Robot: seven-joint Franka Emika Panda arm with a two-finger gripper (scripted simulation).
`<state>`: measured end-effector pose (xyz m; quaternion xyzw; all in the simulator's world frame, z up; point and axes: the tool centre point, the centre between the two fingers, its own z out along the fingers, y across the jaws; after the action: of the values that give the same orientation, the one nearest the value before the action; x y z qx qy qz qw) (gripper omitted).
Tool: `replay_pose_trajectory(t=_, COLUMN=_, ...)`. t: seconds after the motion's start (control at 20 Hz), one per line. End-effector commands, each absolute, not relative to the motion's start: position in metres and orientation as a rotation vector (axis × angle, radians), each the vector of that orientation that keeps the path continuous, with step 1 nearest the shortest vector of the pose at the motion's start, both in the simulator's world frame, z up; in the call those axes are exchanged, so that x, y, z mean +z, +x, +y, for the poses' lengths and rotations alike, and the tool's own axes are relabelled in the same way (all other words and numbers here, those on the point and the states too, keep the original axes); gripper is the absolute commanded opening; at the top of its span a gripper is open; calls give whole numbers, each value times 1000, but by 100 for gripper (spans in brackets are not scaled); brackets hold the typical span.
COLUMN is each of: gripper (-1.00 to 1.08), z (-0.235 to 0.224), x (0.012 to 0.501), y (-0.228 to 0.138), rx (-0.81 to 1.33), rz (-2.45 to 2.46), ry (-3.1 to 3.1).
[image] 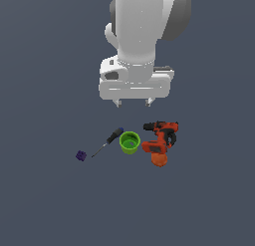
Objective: Pick up a designated object from a clutter of objects.
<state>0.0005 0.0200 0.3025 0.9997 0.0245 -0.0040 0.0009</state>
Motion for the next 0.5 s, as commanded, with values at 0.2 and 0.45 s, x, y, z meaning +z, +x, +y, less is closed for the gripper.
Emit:
replay_pose_trajectory(t=0.2, gripper=28, z=22, x=307, y=1, rx=0, rz=107, ry=3131)
replay_pose_trajectory(t=0.45, gripper=28, z=23, x=310, y=2, rx=8, rz=126, ry=3125)
